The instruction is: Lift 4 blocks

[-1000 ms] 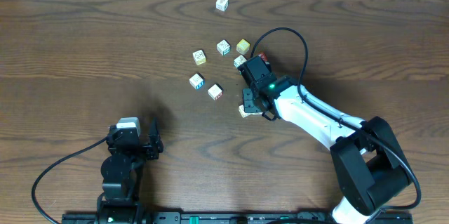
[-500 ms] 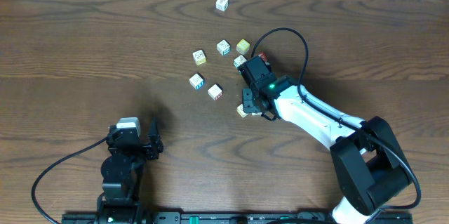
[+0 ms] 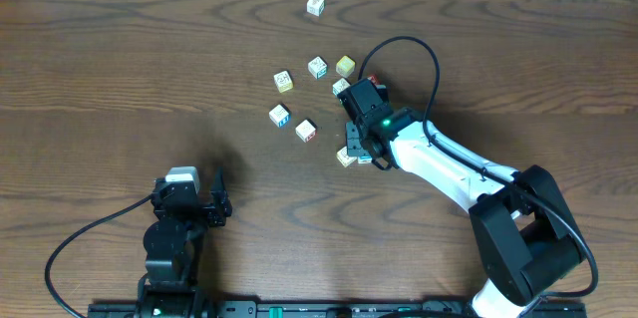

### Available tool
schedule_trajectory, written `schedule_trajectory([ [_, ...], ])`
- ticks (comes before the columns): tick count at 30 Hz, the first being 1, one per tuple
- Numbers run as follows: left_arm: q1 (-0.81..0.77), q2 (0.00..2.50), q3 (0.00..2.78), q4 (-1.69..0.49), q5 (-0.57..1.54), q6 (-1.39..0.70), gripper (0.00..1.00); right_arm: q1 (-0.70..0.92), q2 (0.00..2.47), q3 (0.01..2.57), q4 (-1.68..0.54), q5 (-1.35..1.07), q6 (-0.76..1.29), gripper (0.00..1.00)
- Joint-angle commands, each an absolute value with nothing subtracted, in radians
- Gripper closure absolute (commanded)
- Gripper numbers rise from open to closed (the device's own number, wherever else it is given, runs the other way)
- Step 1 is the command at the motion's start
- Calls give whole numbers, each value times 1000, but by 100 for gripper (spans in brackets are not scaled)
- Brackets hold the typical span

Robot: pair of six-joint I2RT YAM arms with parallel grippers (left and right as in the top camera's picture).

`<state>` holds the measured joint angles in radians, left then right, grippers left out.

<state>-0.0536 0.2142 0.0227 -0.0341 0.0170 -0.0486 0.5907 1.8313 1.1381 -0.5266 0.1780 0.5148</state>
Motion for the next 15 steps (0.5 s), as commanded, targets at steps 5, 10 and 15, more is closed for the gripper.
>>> schedule_trajectory([
  [5, -56, 215, 4, -71, 4, -39, 25, 594, 1818, 1150, -346, 223, 322, 54],
  [10, -56, 215, 4, -70, 4, -39, 26, 591, 1818, 1150, -242, 15, 177, 41],
  [15, -56, 215, 4, -67, 4, -39, 25, 591, 1820, 1150, -266, -130, 115, 31],
])
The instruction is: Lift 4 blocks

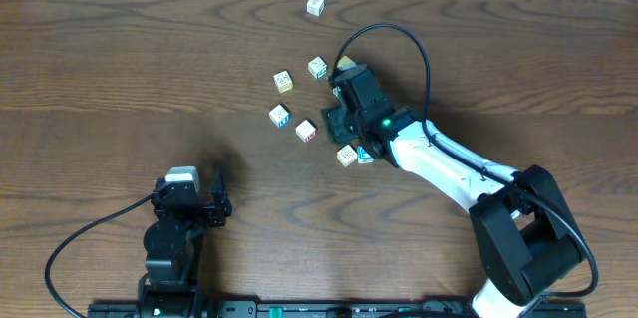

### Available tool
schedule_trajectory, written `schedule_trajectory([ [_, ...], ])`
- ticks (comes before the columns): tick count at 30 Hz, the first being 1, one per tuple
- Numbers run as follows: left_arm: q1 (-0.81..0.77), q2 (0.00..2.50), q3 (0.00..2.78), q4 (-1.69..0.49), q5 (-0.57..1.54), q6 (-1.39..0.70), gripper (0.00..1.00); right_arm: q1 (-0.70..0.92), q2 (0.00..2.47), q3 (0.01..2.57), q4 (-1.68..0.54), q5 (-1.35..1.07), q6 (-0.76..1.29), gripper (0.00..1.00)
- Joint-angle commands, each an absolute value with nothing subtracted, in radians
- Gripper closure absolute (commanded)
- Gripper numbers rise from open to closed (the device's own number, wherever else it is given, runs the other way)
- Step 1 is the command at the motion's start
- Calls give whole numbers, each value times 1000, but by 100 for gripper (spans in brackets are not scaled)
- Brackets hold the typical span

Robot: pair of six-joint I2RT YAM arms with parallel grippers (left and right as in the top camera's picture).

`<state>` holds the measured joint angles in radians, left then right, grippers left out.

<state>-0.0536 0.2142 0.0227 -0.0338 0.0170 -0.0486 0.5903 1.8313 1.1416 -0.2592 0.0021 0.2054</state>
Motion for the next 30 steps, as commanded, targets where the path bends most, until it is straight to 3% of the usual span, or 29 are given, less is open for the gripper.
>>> schedule_trajectory([
  [1, -56, 215, 4, -66, 4, -39, 26, 591, 1820, 1150, -269, -157, 102, 29],
  [7, -56, 215, 4, -65, 4, -39, 26, 593, 1820, 1150, -293, -266, 28, 18],
  [30, -56, 215, 4, -69, 4, -39, 26, 665, 2038, 1174, -152, -285, -59, 21],
])
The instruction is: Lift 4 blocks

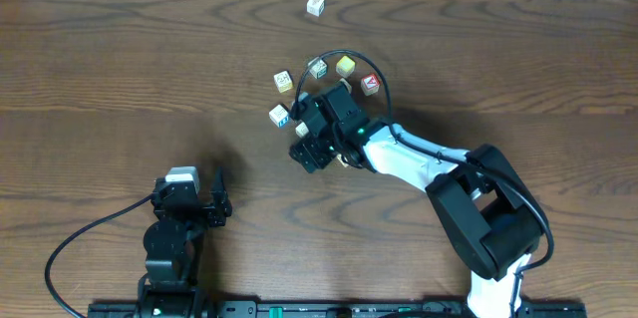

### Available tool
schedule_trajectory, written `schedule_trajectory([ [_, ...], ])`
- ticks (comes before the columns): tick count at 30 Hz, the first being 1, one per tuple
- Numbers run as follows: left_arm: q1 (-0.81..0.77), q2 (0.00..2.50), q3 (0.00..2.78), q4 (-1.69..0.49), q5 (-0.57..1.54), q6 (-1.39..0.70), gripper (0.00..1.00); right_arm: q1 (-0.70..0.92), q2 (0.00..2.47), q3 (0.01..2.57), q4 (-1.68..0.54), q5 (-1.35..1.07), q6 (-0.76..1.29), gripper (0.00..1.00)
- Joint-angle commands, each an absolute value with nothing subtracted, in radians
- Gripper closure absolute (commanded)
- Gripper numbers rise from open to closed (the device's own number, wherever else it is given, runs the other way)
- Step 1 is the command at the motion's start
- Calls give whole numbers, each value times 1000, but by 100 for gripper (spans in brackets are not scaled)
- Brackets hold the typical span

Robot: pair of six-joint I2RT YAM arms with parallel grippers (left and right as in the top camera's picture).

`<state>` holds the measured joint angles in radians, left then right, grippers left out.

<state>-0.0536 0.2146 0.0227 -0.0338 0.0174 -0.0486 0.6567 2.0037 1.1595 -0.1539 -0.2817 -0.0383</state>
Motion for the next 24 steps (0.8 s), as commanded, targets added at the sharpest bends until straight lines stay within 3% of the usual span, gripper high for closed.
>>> schedule_trajectory([
  [1, -56, 215, 4, -71, 4, -39, 25, 665, 2041, 1179, -149, -280, -65, 21],
  [7, -56, 220, 4, -71, 4, -39, 25, 665, 2043, 1212, -149, -196, -85, 24],
  [17, -56, 220, 4, -71, 4, -39, 26, 665, 2042, 1218, -152, -124, -84, 47],
  [24, -56, 220, 4, -71, 4, -39, 26, 672, 2042, 1226, -170, -126, -84, 55],
])
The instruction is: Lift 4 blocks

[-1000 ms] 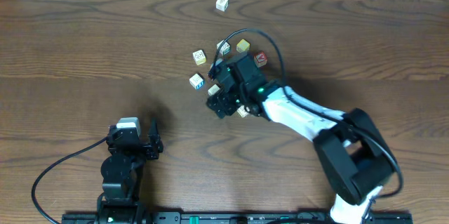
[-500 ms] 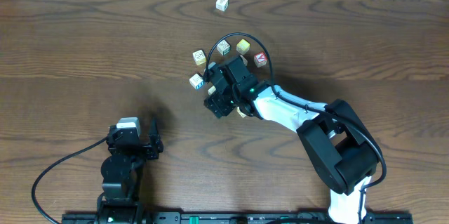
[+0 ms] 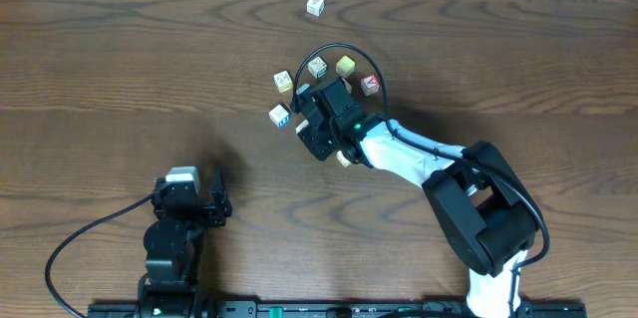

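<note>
Small printed cubes lie scattered at the table's middle back. My right gripper (image 3: 311, 131) hangs low over the cluster's near left side, with its black head covering what is between its fingers. Just left of it lies a white cube with blue marks (image 3: 279, 115). Behind it are a cream cube (image 3: 284, 81), a white patterned cube (image 3: 317, 67), a yellow cube (image 3: 345, 65) and a red-faced cube (image 3: 370, 84). A pale cube (image 3: 343, 159) peeks out under the right arm. My left gripper (image 3: 219, 204) rests low at the near left, far from the cubes.
A lone white cube (image 3: 315, 5) sits far back near the table's rear edge. The right arm's white link (image 3: 414, 159) and its black cable (image 3: 359, 59) arch over the cluster. The left arm's cable (image 3: 90, 233) loops at the near left.
My right gripper has shifted a little toward the back of the table, still over the spot where the red-marked white cube lay. That cube stays hidden beneath it. The left arm has not moved.
My right gripper first hung over the cubes at the cluster's near right. It then stood further back beside the yellow cube. Later it had swung left over the red-marked white cube, and now sits slightly further back there.
</note>
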### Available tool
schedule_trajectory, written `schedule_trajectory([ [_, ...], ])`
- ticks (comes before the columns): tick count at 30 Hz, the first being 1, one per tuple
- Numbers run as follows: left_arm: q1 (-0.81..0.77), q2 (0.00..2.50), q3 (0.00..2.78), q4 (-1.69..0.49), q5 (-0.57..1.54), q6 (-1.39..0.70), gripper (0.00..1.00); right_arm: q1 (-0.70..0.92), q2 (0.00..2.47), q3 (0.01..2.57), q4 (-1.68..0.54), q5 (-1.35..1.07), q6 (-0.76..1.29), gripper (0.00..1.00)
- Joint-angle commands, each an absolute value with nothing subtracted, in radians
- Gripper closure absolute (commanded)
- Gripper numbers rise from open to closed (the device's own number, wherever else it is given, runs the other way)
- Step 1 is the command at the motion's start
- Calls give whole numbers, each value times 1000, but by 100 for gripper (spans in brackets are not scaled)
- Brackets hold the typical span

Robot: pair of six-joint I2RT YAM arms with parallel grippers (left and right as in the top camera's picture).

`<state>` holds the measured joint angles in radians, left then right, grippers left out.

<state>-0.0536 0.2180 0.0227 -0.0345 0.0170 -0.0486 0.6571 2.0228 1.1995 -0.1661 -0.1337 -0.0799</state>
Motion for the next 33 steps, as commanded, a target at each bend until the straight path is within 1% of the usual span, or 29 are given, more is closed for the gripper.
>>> schedule_trajectory([
  [1, -56, 220, 4, -71, 4, -39, 25, 675, 2042, 1228, -169, -130, -84, 55],
  [5, -56, 220, 4, -71, 4, -39, 25, 688, 2042, 1244, -168, -136, -84, 58],
  [8, -56, 220, 4, -71, 4, -39, 26, 697, 2042, 1261, -167, -135, -84, 54],
  [10, -56, 220, 4, -71, 4, -39, 26, 699, 2042, 1271, -165, -135, -84, 55],
  [13, -56, 220, 4, -71, 4, -39, 26, 699, 2042, 1280, -165, -135, -84, 57],
  [23, -56, 220, 4, -71, 4, -39, 25, 699, 2042, 1280, -194, -95, -84, 54],
  [27, -56, 220, 4, -71, 4, -39, 25, 699, 2042, 1280, -202, -94, -84, 62],
  [33, -56, 220, 4, -71, 4, -39, 26, 699, 2042, 1280, -217, -94, -84, 69],
])
